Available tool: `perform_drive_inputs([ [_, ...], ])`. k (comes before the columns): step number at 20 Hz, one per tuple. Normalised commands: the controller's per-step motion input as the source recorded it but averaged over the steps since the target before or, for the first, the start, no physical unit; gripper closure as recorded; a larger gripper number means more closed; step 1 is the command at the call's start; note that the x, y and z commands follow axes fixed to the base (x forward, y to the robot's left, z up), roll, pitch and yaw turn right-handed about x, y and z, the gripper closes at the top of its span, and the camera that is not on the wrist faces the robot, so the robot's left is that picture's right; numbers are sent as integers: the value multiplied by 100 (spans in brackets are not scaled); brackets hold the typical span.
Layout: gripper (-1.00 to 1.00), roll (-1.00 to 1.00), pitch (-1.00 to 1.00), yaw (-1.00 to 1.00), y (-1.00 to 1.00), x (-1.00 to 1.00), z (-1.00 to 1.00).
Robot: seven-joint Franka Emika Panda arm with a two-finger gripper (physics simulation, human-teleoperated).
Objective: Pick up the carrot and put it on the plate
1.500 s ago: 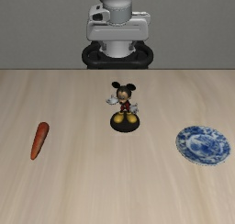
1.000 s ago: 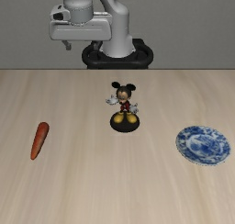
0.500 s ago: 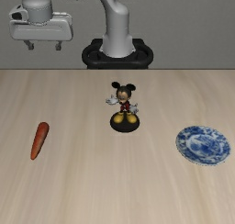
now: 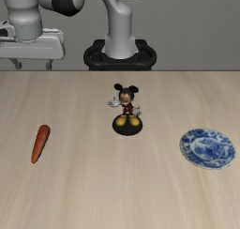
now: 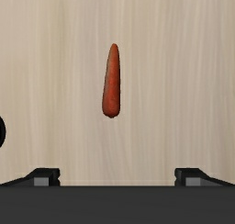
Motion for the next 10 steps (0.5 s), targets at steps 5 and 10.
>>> perform_drive_inputs([
  [5, -100, 0, 0, 0, 0, 100, 0],
  [10, -100, 0, 0, 0, 20, 20, -60],
])
